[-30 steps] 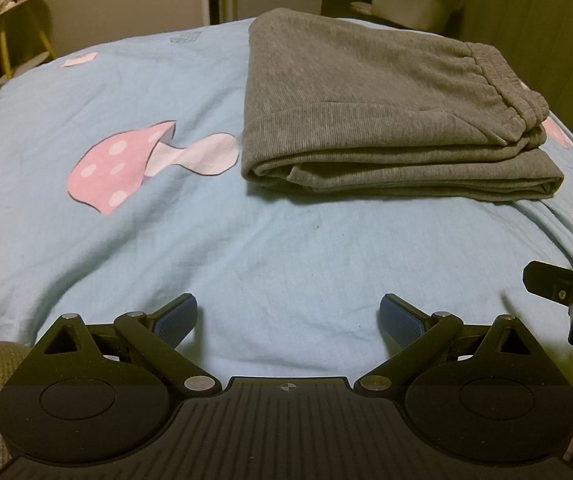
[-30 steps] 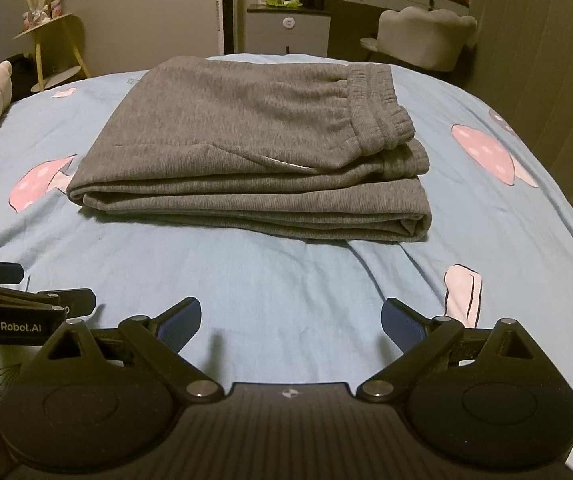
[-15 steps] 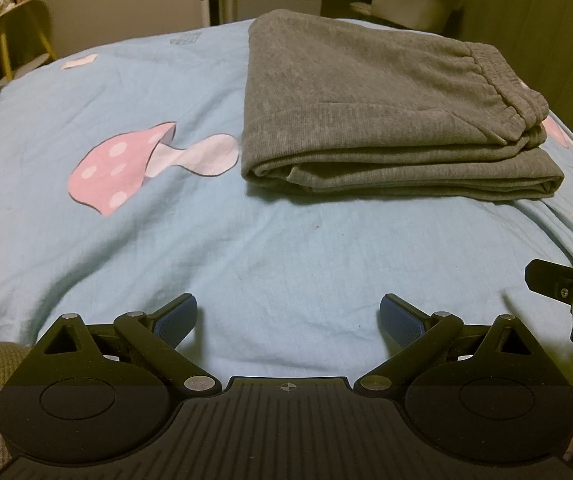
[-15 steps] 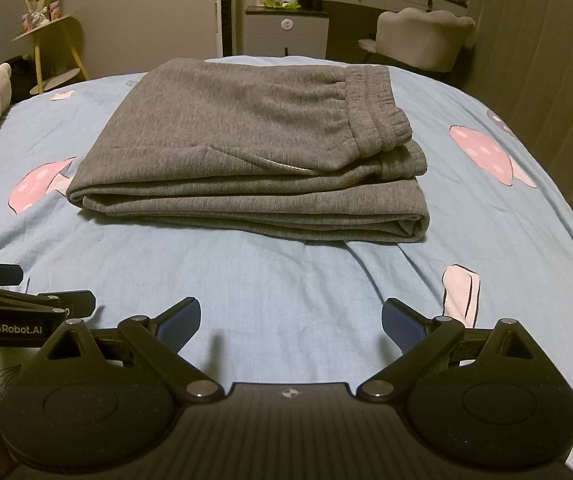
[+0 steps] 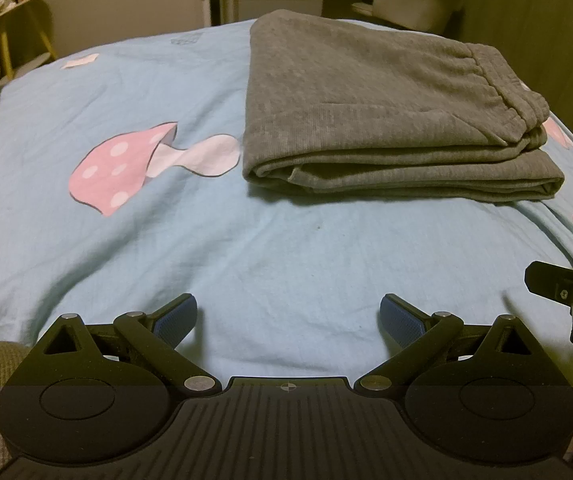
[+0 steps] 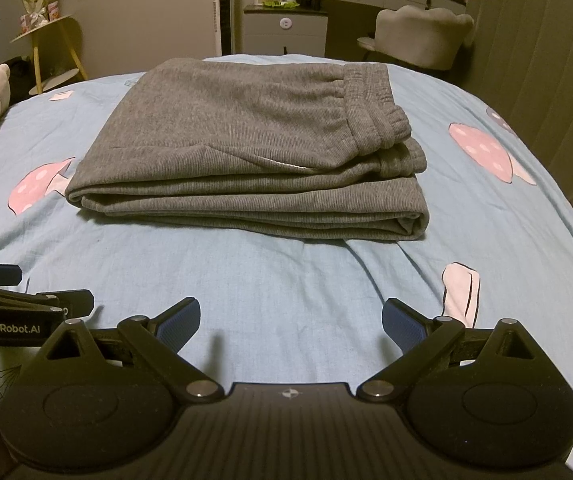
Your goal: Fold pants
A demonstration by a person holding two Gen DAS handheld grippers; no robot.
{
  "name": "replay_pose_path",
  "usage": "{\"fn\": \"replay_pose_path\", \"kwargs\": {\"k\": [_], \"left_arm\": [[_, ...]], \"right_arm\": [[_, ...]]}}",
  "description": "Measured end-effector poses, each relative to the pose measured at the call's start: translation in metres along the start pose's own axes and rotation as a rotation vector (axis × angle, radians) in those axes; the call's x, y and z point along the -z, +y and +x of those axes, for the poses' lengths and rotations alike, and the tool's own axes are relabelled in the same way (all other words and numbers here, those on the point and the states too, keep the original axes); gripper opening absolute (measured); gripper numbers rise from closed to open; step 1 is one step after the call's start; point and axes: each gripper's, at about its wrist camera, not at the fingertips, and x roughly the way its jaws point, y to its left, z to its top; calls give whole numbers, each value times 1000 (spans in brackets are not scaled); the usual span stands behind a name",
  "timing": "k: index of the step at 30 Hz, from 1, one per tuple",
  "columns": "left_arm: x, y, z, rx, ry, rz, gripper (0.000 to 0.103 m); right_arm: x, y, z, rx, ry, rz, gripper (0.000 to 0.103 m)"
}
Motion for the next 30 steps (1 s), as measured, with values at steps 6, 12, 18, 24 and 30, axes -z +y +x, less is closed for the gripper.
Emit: {"fn": "replay_pose_path", "kwargs": {"k": [6, 12, 18, 24, 30], "left_arm": [[0, -1, 0, -2, -1, 8, 101], [0, -1, 0, -7, 0, 10, 101], [0, 0, 0, -9, 1, 13, 101], [-1, 1, 0, -16, -8, 11, 101], [-1, 1, 0, -14, -8, 5, 101]], "right_arm": [[0, 0, 0, 0, 0, 1, 98], [1, -1, 1, -4, 3, 7, 98], [1, -2, 2, -8, 4, 17, 98], [1, -2, 2, -9, 5, 17, 98], [1, -2, 2, -8, 6, 17, 98]]}}
